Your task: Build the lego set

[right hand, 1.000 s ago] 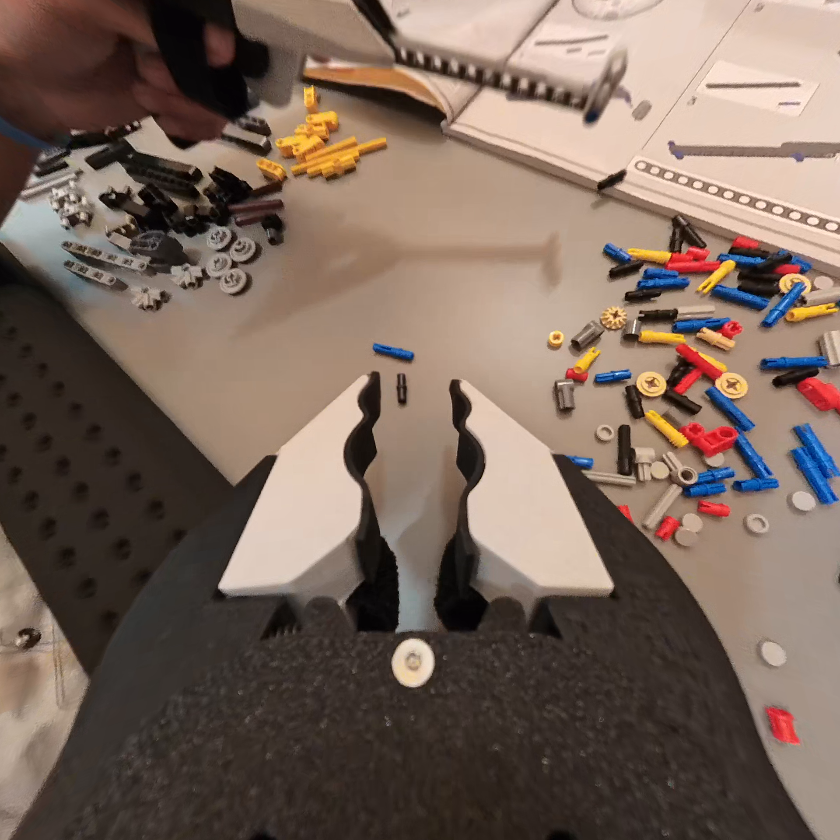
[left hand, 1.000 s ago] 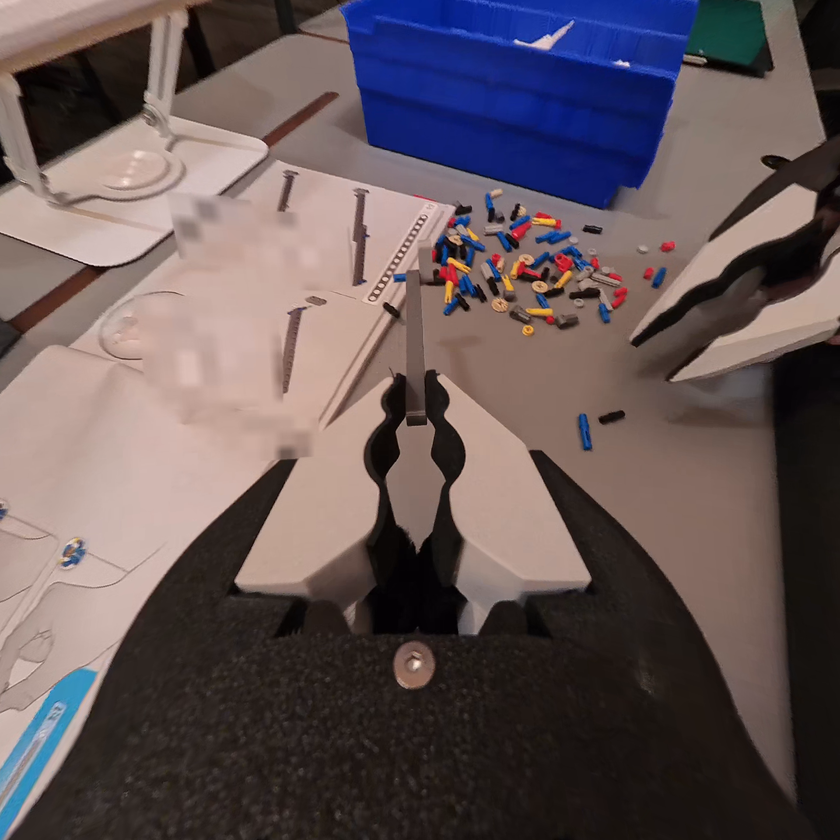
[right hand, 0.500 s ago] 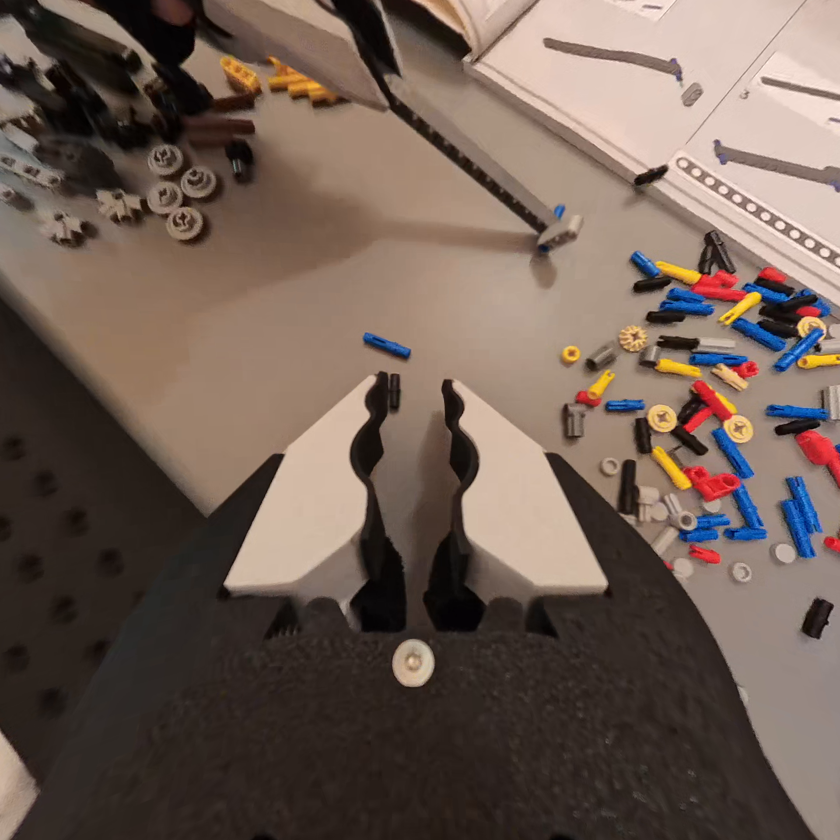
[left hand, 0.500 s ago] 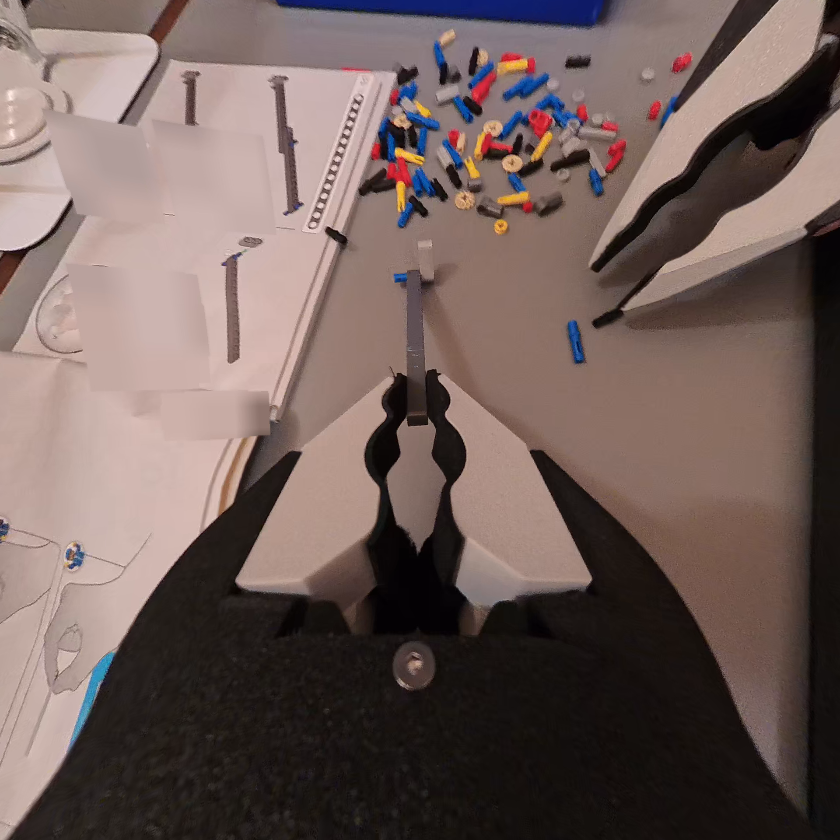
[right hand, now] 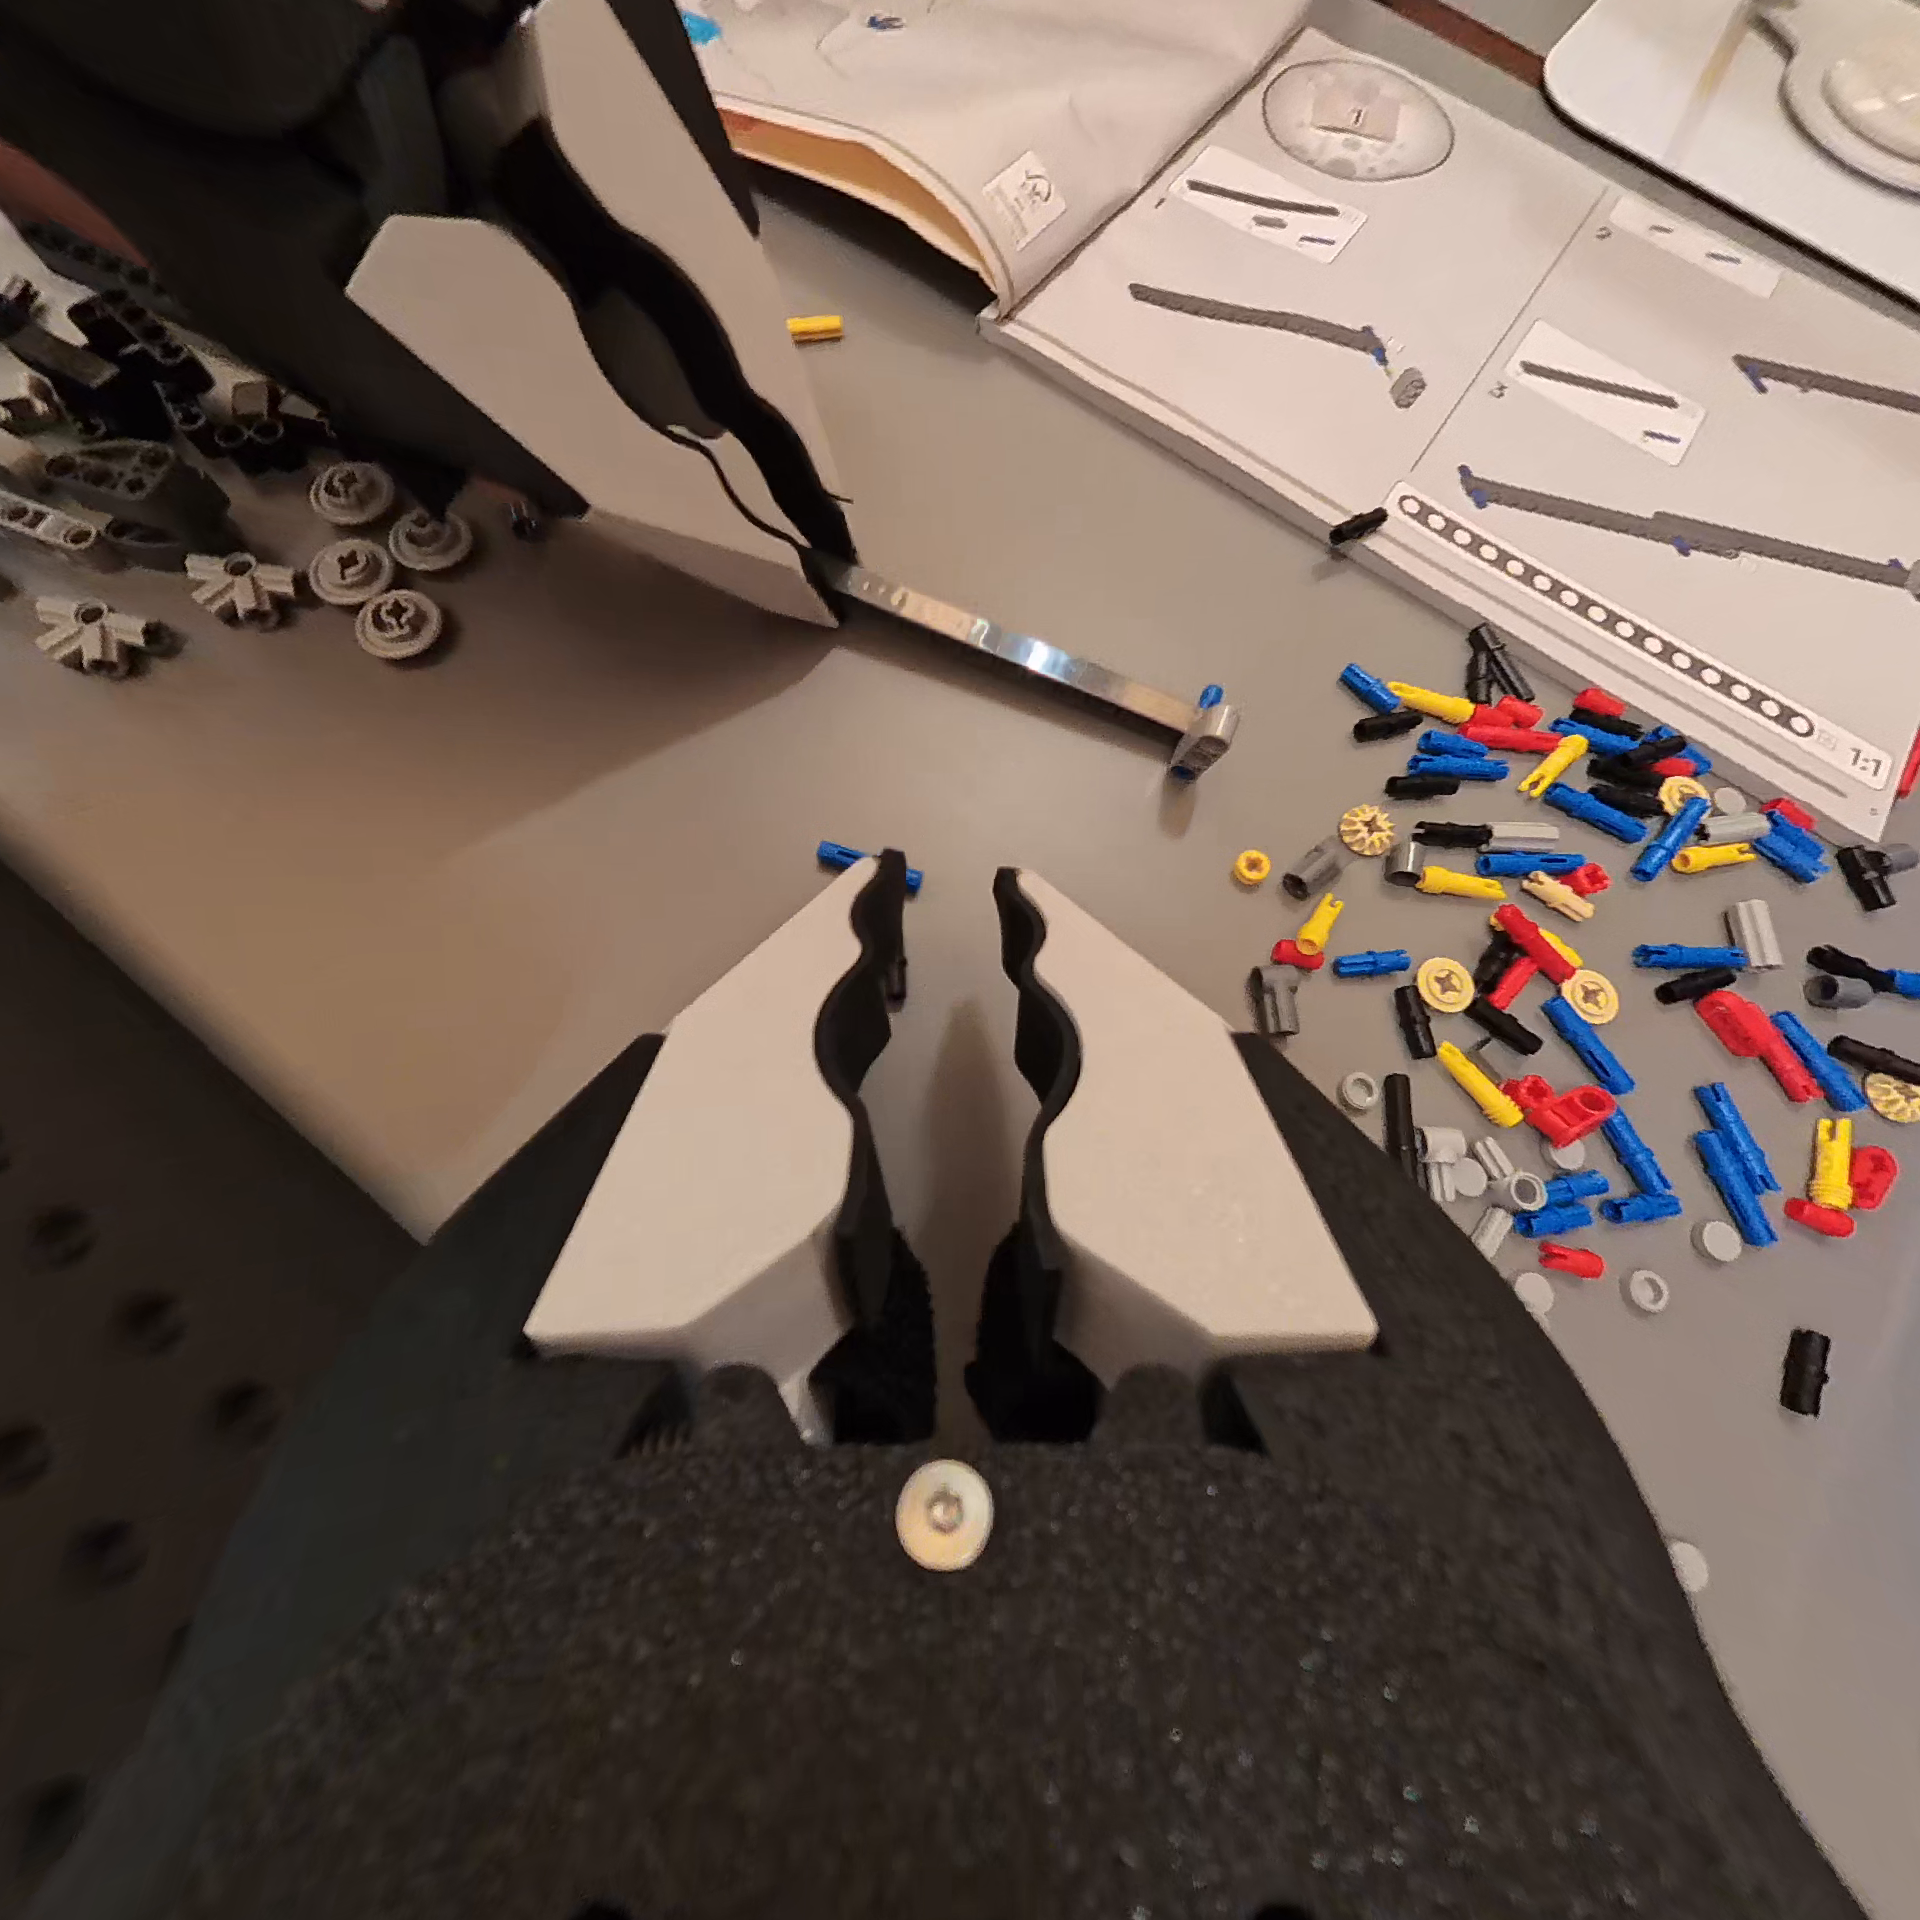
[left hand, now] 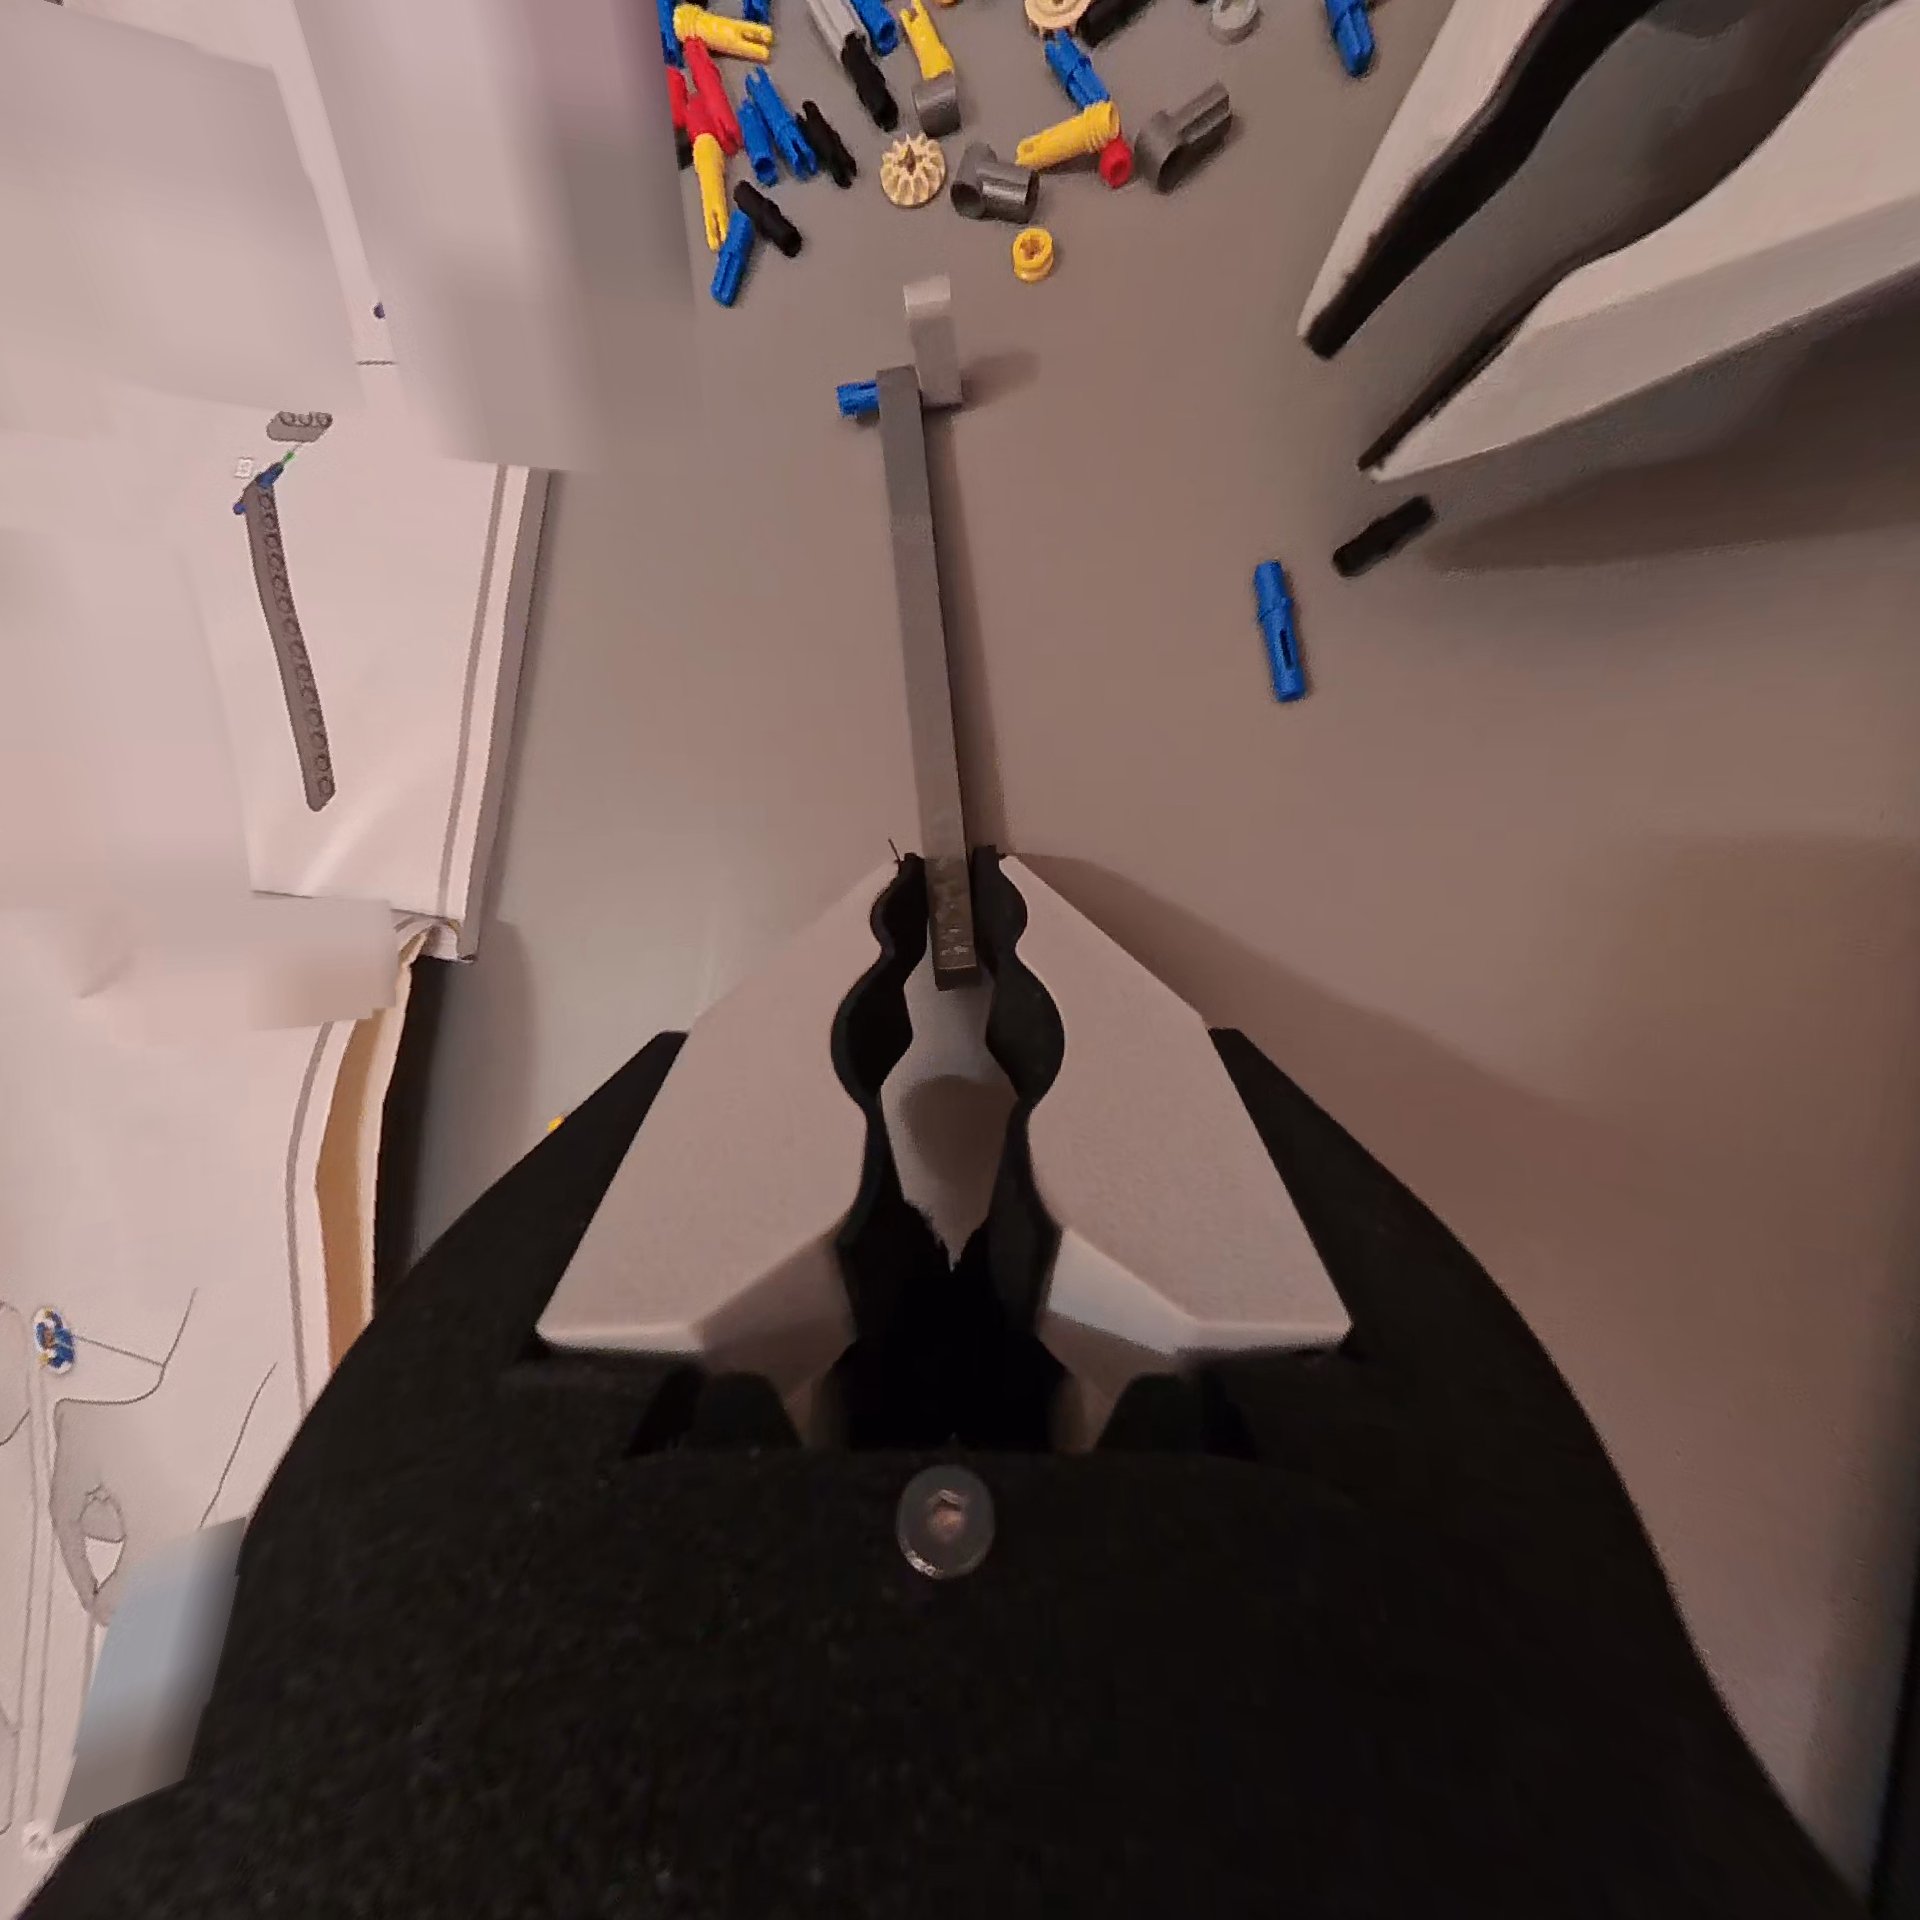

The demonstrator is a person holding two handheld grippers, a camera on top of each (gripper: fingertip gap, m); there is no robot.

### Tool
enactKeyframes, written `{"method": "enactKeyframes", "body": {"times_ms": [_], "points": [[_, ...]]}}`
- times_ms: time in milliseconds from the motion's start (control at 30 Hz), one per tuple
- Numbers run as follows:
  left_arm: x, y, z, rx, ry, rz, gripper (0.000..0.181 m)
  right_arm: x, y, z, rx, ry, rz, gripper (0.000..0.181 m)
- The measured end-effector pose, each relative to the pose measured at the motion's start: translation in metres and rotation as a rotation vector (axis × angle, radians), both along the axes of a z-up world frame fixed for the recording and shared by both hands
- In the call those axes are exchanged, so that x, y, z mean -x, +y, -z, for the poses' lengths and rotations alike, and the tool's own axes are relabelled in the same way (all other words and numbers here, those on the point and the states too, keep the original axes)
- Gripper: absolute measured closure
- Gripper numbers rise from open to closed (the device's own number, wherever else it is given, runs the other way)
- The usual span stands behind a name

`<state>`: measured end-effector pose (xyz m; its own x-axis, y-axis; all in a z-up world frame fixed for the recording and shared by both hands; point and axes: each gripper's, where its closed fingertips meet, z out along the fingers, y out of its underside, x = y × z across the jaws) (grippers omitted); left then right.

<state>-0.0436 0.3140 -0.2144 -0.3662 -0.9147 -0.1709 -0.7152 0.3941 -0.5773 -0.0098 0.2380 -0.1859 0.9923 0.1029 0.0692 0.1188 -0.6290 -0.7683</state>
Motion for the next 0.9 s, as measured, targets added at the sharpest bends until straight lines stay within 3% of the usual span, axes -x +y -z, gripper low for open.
{"method": "enactKeyframes", "body": {"times_ms": [333,533,733,800,900], "points": [[-0.002,-0.009,0.001,0.101,0.000,-0.008,0.174,-0.037,0.022,-0.014,-0.162,0.055,0.053,0.166],[0.000,-0.009,-0.001,0.152,0.001,-0.013,0.159,-0.044,0.021,-0.020,-0.219,0.061,0.069,0.168],[0.003,-0.005,-0.033,0.147,-0.097,-0.011,0.146,-0.041,0.020,-0.021,-0.230,0.110,0.051,0.168],[0.001,-0.017,-0.045,0.174,-0.139,0.017,0.150,-0.037,0.019,-0.020,-0.225,0.126,0.037,0.168],[-0.001,-0.046,-0.040,0.177,-0.102,0.084,0.157,-0.037,0.017,-0.024,-0.249,0.128,0.036,0.168]]}}
